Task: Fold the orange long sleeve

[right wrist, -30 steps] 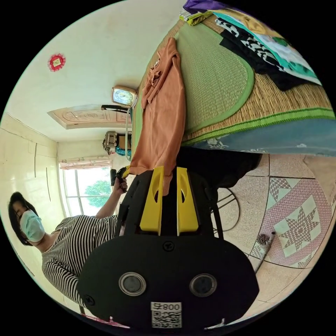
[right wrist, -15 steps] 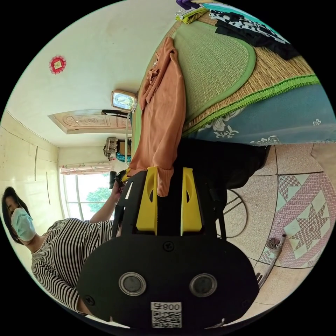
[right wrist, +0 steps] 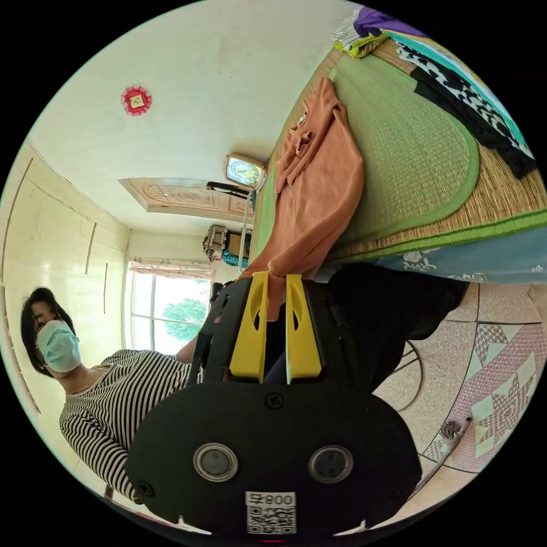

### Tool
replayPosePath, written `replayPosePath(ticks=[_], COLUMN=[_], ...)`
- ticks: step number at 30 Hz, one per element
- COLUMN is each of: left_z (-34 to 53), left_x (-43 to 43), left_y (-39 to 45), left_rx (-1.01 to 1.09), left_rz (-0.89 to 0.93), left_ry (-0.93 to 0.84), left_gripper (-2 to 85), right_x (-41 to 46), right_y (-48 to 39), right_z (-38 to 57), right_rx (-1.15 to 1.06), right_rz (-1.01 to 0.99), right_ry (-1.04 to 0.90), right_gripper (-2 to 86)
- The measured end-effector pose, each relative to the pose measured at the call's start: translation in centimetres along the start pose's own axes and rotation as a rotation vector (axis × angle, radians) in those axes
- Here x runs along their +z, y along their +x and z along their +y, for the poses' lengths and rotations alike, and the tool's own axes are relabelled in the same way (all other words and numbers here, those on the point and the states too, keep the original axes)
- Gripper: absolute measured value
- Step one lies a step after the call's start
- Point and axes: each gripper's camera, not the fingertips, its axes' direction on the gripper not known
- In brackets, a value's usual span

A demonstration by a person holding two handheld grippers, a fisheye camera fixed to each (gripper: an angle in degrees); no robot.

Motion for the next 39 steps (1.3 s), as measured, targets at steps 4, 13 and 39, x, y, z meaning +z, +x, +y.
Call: replayPosePath(ticks=[4,13,39], left_z=[-0.1,1.7,3.2], left_x=[-1.0,-1.1,-0.2], left_y=[0.2,-2.8,-2.6], left_rx=[0.020,-0.085,-0.140], left_rz=[0.097,0.144,0.055], left_ry=[0.063,0.088,0.039], left_gripper=[5.8,5.7,5.8], right_x=[-0.4,-0.2,2.4], right_y=[-1.5,0.8,4.0], right_z=[-1.0,0.8,3.0], right_rx=[-0.039,0.066,0.180], right_rz=[-0.049,0.004,-0.014], right_ry=[0.028,-0.020,0.010], right_gripper=[5.4,5.2,7.2])
